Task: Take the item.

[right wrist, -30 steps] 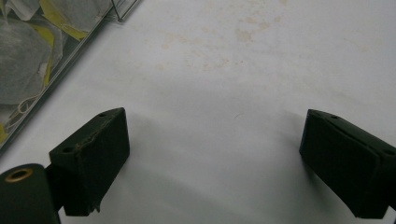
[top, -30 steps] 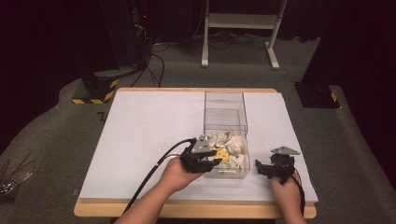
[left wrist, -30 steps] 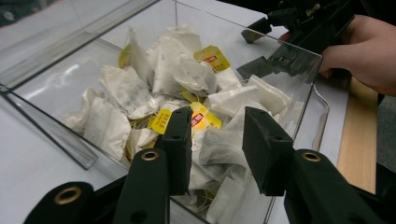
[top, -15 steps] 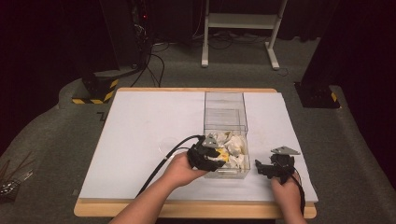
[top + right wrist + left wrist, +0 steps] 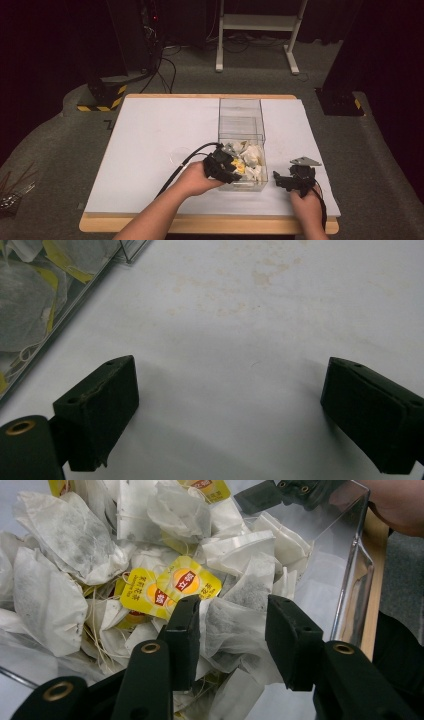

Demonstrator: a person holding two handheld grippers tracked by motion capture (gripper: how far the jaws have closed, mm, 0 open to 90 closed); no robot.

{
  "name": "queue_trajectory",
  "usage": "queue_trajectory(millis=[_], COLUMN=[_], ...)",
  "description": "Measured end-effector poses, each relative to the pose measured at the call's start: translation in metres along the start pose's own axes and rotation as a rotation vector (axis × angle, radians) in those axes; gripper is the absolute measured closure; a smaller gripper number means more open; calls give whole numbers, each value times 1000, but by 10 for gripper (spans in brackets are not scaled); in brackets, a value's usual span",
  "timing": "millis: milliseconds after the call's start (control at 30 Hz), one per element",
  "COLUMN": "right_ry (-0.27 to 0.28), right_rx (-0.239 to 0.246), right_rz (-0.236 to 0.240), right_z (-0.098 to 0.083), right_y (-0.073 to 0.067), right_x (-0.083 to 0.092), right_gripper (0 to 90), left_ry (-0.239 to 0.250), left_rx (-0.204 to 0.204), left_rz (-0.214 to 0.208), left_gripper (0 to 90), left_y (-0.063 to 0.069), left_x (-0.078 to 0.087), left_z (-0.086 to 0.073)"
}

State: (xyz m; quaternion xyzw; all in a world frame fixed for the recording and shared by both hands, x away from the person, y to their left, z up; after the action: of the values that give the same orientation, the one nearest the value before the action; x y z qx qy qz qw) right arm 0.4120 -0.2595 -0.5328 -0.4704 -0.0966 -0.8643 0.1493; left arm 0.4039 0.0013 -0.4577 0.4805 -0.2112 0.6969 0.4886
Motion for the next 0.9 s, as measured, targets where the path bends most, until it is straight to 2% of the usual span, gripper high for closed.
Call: queue_trajectory(millis=[167, 333, 600, 700, 800, 900], right_ry=[0, 0, 0, 0, 0, 0], right_rx=[0, 1, 1, 1, 1, 1], right_rz=[0, -2, -2, -2, -2, -2], right_z=[0, 0, 0, 0, 0, 0], right_y=[0, 0, 0, 0, 0, 0], right_x=[0, 0, 0, 0, 0, 0], right_gripper=[81, 82, 82, 82, 82, 82], left_ry=[-7, -41, -68, -62, -57, -28], left_rx=[-9, -39, -79, -85, -91, -95], left_rz=[2, 50, 92, 102, 111, 117], left_gripper=[621, 684, 820, 880, 897, 899], left_y=[-1, 2, 6, 6, 7, 10], left_x=[0, -3, -3, -4, -3, -3], left_z=[0, -1, -4, -5, -6, -6])
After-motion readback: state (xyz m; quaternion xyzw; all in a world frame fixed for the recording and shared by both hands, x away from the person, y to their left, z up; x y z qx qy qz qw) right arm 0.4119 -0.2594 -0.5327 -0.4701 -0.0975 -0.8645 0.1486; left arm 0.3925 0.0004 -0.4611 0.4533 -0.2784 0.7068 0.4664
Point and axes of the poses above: each handheld gripper's, and its own axes: x roughly backward along the jaws, z roughly out of its top, y roughly to its right, the point moved 4 cm from there along -x, roughly forward along the jaws, and after that the axes turned 12 degrees about -y, right-handed, at the moved point
